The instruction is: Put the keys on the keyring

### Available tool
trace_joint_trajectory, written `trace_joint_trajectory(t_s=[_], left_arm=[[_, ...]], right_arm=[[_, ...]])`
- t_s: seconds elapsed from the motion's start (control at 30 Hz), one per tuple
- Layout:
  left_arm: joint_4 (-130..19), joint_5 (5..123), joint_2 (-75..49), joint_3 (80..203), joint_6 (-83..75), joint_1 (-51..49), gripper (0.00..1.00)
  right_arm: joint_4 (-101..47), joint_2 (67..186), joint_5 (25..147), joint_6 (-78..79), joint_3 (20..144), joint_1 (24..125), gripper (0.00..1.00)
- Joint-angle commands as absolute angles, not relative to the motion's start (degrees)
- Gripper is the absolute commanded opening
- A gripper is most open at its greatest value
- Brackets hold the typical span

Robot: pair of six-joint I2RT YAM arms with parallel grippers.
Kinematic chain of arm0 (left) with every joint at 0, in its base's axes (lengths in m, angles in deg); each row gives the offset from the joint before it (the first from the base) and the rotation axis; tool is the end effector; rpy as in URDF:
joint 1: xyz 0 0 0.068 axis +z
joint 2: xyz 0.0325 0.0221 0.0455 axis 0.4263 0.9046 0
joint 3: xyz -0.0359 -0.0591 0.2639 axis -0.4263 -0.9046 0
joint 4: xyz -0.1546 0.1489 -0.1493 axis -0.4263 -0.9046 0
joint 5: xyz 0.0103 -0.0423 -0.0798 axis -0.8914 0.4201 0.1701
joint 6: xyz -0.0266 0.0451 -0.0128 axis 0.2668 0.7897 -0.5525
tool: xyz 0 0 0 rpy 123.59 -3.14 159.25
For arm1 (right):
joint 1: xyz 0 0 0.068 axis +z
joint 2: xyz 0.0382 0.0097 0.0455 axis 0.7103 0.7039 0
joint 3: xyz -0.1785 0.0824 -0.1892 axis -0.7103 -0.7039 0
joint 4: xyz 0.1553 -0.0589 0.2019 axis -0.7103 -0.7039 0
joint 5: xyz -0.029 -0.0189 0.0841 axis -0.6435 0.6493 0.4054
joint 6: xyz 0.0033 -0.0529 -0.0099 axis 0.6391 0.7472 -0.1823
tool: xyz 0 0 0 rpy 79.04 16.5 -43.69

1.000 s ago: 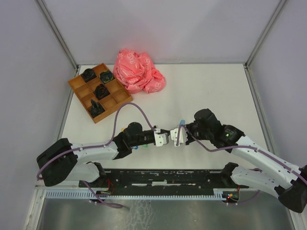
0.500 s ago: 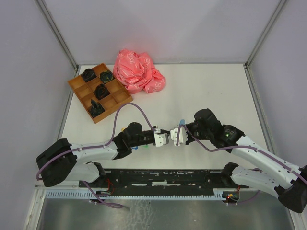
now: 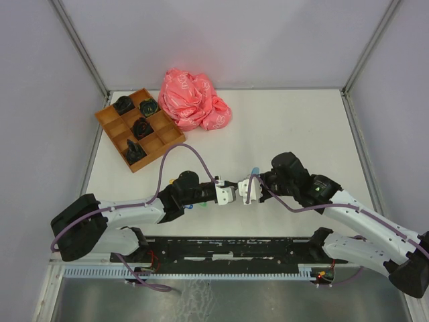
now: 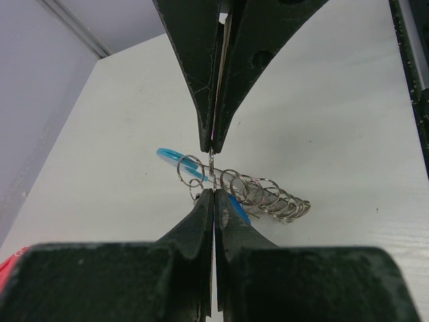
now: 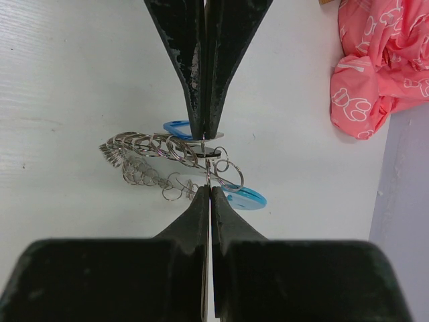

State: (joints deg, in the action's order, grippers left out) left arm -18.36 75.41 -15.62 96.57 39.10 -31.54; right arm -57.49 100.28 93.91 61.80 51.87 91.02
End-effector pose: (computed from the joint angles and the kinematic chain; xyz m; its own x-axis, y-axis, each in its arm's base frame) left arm 0.1346 -0.2273 0.2227 0.4525 0.1977 -0.8696 0.8604 0.1596 0.4840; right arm 0.1335 0.1509 0.2801 0.4149 -0.6952 -0.5870 -0.8494 -0.0647 -0.5238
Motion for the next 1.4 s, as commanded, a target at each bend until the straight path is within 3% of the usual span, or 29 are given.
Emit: trace_joint_trajectory(t_s=[0.0,1.37], left_arm=[[-15.4,75.47,-15.32,98.87,37.97,-31.88,0.03],[-14.09,76.81,-14.85,99.23,37.11,-31.9,0.03]], right_arm=[[-54.79,99.48,94.49,61.22,52.37,91.31,0.01],[-54.61,99.26,94.75,61.17,52.21,91.32,0.01]])
